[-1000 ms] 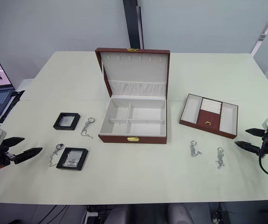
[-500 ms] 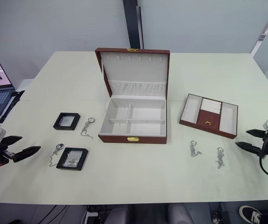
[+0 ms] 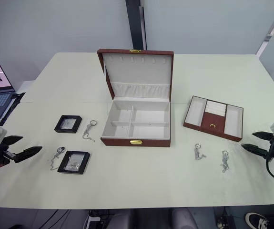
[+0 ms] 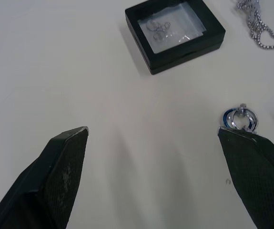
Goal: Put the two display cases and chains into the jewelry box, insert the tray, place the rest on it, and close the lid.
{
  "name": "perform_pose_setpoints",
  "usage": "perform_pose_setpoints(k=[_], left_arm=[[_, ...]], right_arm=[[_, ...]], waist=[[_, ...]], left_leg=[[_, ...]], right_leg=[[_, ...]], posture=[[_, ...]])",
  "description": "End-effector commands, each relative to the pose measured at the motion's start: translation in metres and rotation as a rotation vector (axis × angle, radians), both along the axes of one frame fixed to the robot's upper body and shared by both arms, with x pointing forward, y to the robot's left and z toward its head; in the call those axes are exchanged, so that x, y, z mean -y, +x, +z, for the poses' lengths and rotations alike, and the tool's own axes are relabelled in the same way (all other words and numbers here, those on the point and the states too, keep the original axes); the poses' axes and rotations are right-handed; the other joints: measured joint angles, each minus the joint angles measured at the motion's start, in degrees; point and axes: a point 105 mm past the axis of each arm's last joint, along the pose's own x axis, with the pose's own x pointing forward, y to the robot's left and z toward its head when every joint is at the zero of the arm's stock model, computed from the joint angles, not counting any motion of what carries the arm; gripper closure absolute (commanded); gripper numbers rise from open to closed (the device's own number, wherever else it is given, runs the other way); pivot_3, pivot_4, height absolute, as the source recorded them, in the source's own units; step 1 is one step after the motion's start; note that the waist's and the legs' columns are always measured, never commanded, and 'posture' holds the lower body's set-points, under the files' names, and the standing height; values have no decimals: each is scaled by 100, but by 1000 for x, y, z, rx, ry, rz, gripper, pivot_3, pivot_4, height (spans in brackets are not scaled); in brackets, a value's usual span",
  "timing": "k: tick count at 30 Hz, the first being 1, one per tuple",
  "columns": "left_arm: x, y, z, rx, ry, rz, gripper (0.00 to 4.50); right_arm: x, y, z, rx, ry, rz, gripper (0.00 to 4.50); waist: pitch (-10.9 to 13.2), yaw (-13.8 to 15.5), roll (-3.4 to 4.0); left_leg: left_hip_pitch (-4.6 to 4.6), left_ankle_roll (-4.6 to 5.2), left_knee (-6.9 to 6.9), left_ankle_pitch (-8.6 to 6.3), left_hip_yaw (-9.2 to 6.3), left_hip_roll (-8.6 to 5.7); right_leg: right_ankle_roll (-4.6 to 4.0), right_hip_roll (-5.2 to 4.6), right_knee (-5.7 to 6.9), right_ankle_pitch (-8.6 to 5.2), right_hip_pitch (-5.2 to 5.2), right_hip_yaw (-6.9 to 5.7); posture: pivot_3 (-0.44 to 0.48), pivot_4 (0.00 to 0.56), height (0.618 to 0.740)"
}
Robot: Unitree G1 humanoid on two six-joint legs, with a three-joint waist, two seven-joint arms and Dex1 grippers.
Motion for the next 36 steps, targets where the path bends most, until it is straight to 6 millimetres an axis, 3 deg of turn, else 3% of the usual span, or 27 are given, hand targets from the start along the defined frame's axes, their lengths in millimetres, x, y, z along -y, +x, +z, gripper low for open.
perform_pose_setpoints(k=[1, 3, 6, 9, 15, 21, 23, 30, 36], left_arm=[[21, 16, 20, 106, -45, -21, 0], [31, 23, 23, 129, -67, -25, 0], [63, 48, 29, 200, -115, -36, 0], [87, 65, 19, 192, -108, -44, 595], [139, 75, -13, 105, -99, -155, 2435], [154, 78, -17, 87, -114, -181, 4388], [158, 77, -18, 78, -117, -199, 4500], [173, 68, -26, 36, -124, -271, 4500], [180, 63, -30, 16, -130, -297, 4500]], right_arm=[[-28, 8, 36, 136, 78, 54, 39], [-40, 10, 41, 159, 108, 59, 39], [-82, 23, 47, 225, 179, 92, 39], [-111, 32, 39, 232, 157, 96, 654], [-153, 50, 9, 197, 43, 103, 2556], [-183, 50, -2, 183, 32, 162, 4149], [-191, 49, -3, 182, 48, 181, 4463], [-220, 47, -4, 175, 74, 246, 4463], [-231, 48, -1, 179, 96, 262, 4463]], waist=[[-1, 9, 0], [-2, 11, -2], [-3, 36, -4], [-3, 48, -4], [-5, 45, -6], [-5, 46, -7], [-5, 41, -6], [-5, 42, -6], [-5, 49, -7]], left_leg=[[0, 0, 1, 0, -1, 0], [-4, -1, 5, 0, -7, 2], [-10, -1, 7, 0, -14, -1], [-21, -2, 17, 1, -26, -4], [-52, -5, 17, 3, -15, -6], [-57, -4, 18, 5, -4, -4], [-56, -4, 18, 4, -4, -3], [-56, -4, 18, 4, -5, -3], [-57, -4, 18, 4, -6, -4]], right_leg=[[0, 0, 2, 0, 0, 0], [0, 1, 3, 0, 1, -3], [0, 1, 2, 0, -1, -4], [0, 1, 5, 0, -2, -4], [0, 1, 12, 0, -44, -5], [0, 2, 25, 0, -63, 1], [0, 2, 25, 0, -63, 0], [-1, 2, 25, 0, -63, -1], [0, 2, 25, 0, -64, -1]], posture=[[0, 150, 740], [0, 150, 740], [0, 150, 740], [0, 150, 740], [0, 150, 740], [0, 150, 740], [0, 150, 740], [0, 150, 740], [0, 150, 740]])
